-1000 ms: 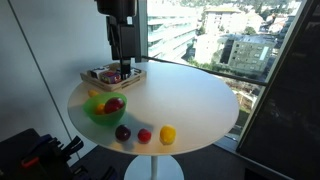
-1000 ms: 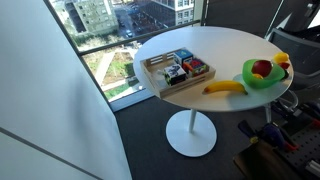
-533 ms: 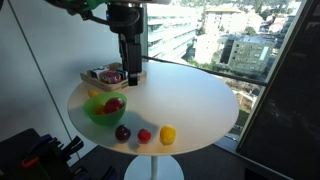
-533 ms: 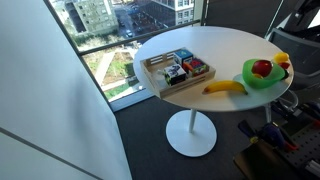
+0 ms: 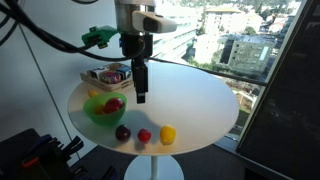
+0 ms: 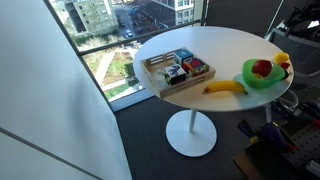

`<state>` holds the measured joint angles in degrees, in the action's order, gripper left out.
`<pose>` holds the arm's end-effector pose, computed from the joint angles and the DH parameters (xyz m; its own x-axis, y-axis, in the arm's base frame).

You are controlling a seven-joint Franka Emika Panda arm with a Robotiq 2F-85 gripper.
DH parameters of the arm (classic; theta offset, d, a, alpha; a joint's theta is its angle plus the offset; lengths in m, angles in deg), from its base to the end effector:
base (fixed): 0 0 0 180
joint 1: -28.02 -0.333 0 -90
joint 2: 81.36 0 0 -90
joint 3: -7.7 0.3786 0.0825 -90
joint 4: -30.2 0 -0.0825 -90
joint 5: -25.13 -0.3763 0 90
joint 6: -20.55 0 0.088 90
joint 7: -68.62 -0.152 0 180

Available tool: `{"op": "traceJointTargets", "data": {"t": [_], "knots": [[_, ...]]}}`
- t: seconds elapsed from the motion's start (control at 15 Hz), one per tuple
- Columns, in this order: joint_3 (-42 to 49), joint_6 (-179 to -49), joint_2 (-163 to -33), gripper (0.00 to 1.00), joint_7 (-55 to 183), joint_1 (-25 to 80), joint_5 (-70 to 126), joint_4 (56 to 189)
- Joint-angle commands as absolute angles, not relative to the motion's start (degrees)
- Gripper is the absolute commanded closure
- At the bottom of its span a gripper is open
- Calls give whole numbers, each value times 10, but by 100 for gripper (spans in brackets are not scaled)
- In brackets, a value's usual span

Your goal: Put the red plastic fruit in the bowl

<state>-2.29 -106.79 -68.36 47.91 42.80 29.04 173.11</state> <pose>0.3777 -0.1796 0.3850 0.7336 -0.6784 -0.0399 -0.6778 -0.7346 0.0292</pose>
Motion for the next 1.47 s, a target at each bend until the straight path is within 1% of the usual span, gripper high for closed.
{"op": "traceJointTargets", "data": {"t": [0.0,0.6,1.4], "knots": [[-18,-1096,-719,0,448,437,327,1730],[-40,-1192,-787,0,486,429,326,1753],[-51,-1268,-820,0,494,426,316,1784]]}}
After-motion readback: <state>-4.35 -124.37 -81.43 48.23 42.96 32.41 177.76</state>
